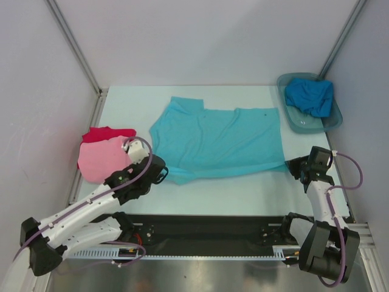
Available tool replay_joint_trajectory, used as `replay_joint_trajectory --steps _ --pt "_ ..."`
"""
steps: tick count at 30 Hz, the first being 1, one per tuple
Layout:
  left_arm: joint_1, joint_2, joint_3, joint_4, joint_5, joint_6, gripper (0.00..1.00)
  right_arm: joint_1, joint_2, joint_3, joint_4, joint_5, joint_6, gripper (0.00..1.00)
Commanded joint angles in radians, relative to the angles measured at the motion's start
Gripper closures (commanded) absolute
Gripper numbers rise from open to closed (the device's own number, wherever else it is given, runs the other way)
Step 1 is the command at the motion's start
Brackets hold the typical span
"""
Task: Fold and stack the t-shirts
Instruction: Fold the tshirt
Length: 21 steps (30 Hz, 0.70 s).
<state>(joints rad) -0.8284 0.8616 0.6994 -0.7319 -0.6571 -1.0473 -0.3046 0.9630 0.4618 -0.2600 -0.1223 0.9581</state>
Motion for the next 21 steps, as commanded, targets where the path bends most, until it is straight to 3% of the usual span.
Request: replay_joint_trajectory --steps 1,10,21 --pt "0.029 0.025 0.048 0.086 -0.047 0.067 1.0 0.015 0.032 0.052 0.079 -0.002 0.007 1.0" --pt "0.225 0.109 0.074 0.169 -0.018 0.173 1.0 0.015 0.098 0.072 0.119 0.018 0.001 1.0" --pt "0.278 0.304 0.115 0.361 0.042 0.288 1.0 0.016 0.221 0.101 0.232 0.015 0.013 1.0"
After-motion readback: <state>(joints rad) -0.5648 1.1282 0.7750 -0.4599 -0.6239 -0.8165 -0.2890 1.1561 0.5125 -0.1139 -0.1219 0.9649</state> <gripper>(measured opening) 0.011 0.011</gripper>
